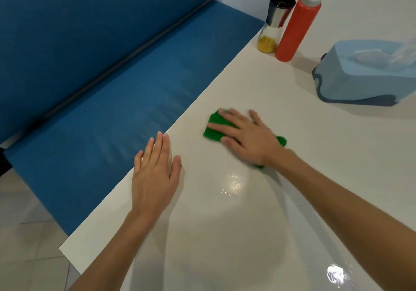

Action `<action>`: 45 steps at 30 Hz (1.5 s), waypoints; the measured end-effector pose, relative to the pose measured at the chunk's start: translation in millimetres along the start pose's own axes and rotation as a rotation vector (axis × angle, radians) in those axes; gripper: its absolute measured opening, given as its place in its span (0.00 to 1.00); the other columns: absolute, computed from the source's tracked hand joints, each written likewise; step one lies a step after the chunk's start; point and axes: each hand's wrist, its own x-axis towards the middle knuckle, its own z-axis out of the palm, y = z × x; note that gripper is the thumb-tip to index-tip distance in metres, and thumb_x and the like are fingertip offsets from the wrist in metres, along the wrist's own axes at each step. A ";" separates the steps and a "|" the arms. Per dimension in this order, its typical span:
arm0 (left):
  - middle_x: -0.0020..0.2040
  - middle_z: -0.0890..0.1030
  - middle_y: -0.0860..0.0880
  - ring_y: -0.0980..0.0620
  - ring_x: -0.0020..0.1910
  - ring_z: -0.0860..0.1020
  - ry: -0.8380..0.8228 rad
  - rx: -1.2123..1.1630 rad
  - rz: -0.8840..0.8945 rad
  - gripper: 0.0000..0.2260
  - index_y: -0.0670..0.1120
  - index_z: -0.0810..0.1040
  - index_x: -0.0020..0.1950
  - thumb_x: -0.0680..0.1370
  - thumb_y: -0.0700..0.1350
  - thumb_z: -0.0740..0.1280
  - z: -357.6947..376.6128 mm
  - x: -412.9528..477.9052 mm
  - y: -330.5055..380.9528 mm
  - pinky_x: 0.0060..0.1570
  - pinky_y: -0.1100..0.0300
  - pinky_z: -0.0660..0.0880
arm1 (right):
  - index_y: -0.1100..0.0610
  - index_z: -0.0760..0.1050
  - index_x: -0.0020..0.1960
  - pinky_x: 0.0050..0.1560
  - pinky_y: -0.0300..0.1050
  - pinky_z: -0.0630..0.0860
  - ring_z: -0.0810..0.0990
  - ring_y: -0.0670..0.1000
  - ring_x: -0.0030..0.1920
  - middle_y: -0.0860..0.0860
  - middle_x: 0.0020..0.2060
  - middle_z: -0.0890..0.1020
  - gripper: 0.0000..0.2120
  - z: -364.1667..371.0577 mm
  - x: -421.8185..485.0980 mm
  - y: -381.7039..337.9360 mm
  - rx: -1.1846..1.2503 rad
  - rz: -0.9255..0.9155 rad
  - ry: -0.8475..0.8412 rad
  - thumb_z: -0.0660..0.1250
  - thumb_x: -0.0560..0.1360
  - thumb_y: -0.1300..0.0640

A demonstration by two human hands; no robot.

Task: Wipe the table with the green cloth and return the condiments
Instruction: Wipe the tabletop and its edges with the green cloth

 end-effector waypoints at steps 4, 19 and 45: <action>0.78 0.59 0.48 0.48 0.77 0.57 -0.005 0.030 -0.011 0.28 0.44 0.59 0.78 0.80 0.55 0.46 -1.4 1.5 3.2 0.73 0.49 0.53 | 0.36 0.50 0.75 0.72 0.62 0.44 0.46 0.52 0.77 0.48 0.78 0.49 0.22 -11.0 45.0 30.5 0.017 0.254 0.030 0.43 0.81 0.43; 0.77 0.60 0.45 0.47 0.76 0.59 -0.007 0.027 0.033 0.28 0.42 0.60 0.77 0.81 0.54 0.46 -1.1 1.9 -1.2 0.72 0.47 0.55 | 0.35 0.50 0.74 0.73 0.53 0.44 0.45 0.48 0.77 0.44 0.77 0.50 0.23 14.4 -10.0 -61.7 0.006 -0.023 -0.022 0.39 0.80 0.42; 0.79 0.55 0.44 0.49 0.78 0.52 0.156 -0.407 -0.069 0.27 0.40 0.53 0.78 0.81 0.50 0.50 -25.2 11.3 75.4 0.74 0.55 0.45 | 0.44 0.61 0.74 0.70 0.33 0.52 0.60 0.41 0.72 0.40 0.73 0.64 0.20 -24.4 4.5 -64.3 1.081 0.472 0.367 0.49 0.83 0.47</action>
